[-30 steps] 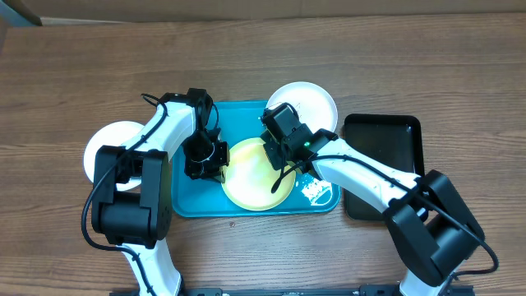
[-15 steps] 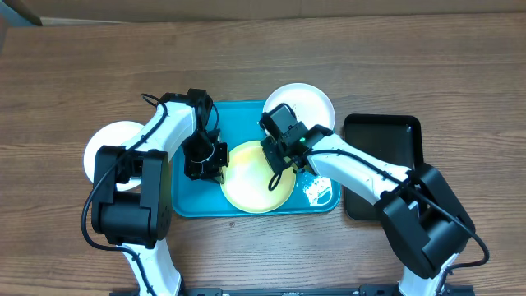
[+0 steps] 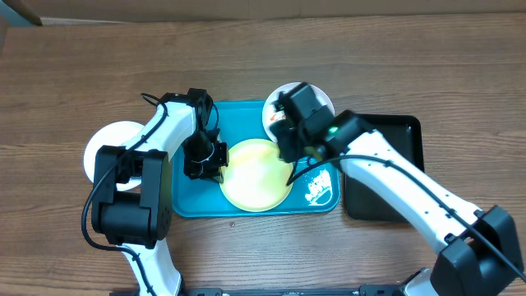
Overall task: Clean dirty plates on tray and stack at the side
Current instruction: 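Lift the sponge off and pull the yellow plate toward the left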
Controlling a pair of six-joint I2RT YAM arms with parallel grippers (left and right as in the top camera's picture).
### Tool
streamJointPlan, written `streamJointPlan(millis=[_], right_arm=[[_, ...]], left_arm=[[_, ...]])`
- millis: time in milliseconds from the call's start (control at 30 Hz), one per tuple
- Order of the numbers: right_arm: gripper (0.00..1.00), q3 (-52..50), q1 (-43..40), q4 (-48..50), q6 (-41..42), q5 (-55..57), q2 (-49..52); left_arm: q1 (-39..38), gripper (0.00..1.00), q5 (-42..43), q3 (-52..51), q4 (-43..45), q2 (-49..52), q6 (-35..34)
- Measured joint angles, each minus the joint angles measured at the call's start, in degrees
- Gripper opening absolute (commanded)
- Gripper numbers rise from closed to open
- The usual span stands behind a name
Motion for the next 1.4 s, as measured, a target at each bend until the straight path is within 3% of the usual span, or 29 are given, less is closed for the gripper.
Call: streamJointPlan(millis=[133,300,567,833,1000,1400], right_arm=[[0.04,0.00,-5.31,-6.10,1.55,-1.68,-0.04],[0.04,0.00,-8.37,-11.19,-3.76,-8.94,-0.02],[0.04,0.00,-7.91,-13.90,-5.57,-12.02,-0.02],[0.04,0.00,-7.93,-15.28,-5.92,-12.37,-0.02],[0.04,0.00,-7.91,-15.12,-5.95,-12.39,-0.02],[0.04,0.00,-7.91,-15.04,-6.32,-12.41,-0.02]], left_arm=[[0.00,0.04,-1.25,0.00,0.15,-0.02,0.00],[0.00,0.04,-3.54,0.00,-1.42,-0.22,-0.59],[0.11,0.04,-8.87,2.34,-19.34,-0.44,0.11],[0.11,0.04,-11.87,13.05,-19.10,-0.46,-0.55],[0.11,0.04,-14.56,13.70,-18.97,-0.46,-2.95],[-2.86,0.04,-14.84,13.73,-19.87,-0.46,-1.18]])
